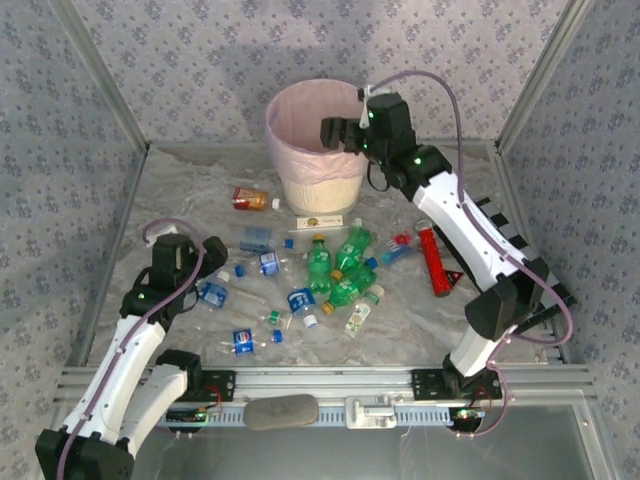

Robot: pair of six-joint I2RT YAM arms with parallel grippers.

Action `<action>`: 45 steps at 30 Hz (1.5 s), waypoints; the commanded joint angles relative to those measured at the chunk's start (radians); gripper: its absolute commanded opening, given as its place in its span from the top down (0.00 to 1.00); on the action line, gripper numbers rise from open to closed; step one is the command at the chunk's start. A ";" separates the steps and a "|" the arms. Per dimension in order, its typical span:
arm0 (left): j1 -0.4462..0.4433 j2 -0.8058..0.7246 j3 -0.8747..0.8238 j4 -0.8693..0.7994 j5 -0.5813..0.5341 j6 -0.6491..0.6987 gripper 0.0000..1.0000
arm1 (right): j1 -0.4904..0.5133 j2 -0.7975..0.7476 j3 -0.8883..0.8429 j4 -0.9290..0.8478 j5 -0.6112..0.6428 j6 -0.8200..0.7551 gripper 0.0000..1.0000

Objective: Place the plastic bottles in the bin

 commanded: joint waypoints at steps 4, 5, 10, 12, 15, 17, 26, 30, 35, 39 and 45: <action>0.068 0.045 0.043 -0.180 -0.034 0.070 0.00 | -0.004 -0.153 -0.279 0.036 0.138 -0.020 0.01; 0.087 0.060 0.045 -0.187 -0.027 0.064 0.00 | -0.006 -0.174 -0.323 0.032 0.149 -0.014 0.01; 0.183 0.149 0.047 -0.199 0.014 0.050 0.00 | -0.018 -0.260 -0.504 0.052 0.173 0.032 0.01; 0.209 0.187 0.055 -0.207 0.034 0.072 0.00 | -0.024 -0.292 -0.576 0.068 0.168 0.055 0.01; 0.213 0.229 0.058 -0.198 0.063 0.097 0.00 | -0.034 -0.332 -0.674 0.094 0.155 0.083 0.01; 0.213 0.253 0.057 -0.191 0.065 0.111 0.00 | -0.037 -0.347 -0.709 0.102 0.152 0.100 0.01; 0.213 0.352 0.082 -0.204 0.009 0.127 0.00 | -0.053 -0.358 -0.735 0.106 0.149 0.123 0.01; 0.213 0.385 0.097 -0.207 -0.021 0.127 0.00 | -0.054 -0.358 -0.745 0.120 0.143 0.130 0.01; 0.213 0.437 0.142 -0.212 -0.075 0.146 0.00 | -0.057 -0.364 -0.762 0.133 0.139 0.138 0.01; 0.213 0.505 0.195 -0.215 -0.106 0.177 0.00 | -0.062 -0.373 -0.771 0.134 0.138 0.144 0.01; 0.213 0.586 0.261 -0.254 -0.010 0.258 0.00 | -0.068 -0.420 -0.804 0.146 0.144 0.164 0.01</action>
